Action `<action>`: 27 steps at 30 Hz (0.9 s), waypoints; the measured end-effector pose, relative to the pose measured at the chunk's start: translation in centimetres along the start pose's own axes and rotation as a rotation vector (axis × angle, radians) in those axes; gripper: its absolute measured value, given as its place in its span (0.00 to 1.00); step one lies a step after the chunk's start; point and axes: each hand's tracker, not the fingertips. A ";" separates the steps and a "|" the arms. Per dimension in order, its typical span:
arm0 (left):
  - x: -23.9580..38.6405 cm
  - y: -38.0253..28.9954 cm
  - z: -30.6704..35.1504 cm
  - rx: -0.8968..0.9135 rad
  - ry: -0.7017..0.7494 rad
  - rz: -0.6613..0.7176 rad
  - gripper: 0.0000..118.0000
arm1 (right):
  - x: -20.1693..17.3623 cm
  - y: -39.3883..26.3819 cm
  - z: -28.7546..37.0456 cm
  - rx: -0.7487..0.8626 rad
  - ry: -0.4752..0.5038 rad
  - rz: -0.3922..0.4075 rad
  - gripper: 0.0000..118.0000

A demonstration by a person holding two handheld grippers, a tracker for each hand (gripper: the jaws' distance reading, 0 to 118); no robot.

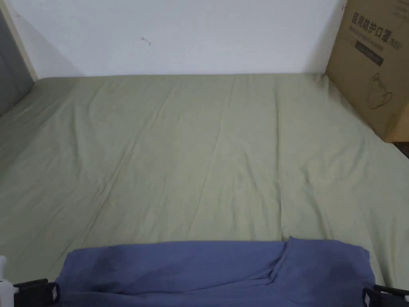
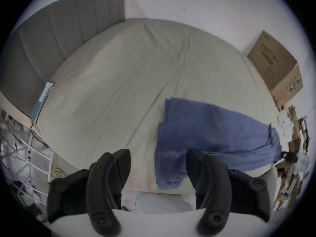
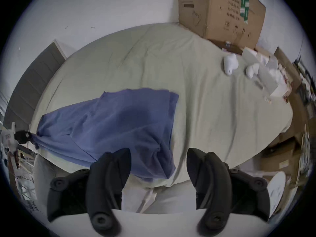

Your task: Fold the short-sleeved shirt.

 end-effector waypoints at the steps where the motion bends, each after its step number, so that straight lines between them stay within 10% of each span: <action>1: -0.1 0.2 0.4 0.022 -0.015 0.020 0.63 | -0.5 0.5 0.6 0.032 0.024 0.006 0.60; 5: -1.0 0.0 2.3 0.053 -0.126 0.113 0.52 | -3.3 2.2 1.9 0.110 0.090 0.024 0.53; 7: 0.2 -1.3 2.9 0.032 -0.207 0.134 0.07 | -5.2 2.6 2.0 0.169 0.092 0.036 0.06; 8: 0.0 -1.6 2.9 0.038 -0.166 0.106 0.01 | -6.0 2.7 1.4 0.182 0.081 0.023 0.01; 20: -4.9 -2.7 2.8 0.079 -0.161 0.252 0.00 | -16.1 2.8 -3.2 0.039 0.259 0.174 0.00; 22: -5.0 -2.7 2.0 0.100 -0.157 0.257 0.09 | -17.0 2.8 -3.5 0.028 0.272 0.182 0.00; 25: -5.3 -2.9 -0.1 0.084 -0.189 0.268 0.74 | -17.9 2.9 -3.7 0.016 0.283 0.201 0.00; 27: -4.9 -3.3 -2.2 -0.008 -0.245 0.326 0.81 | -18.4 3.0 -3.7 0.012 0.276 0.218 0.00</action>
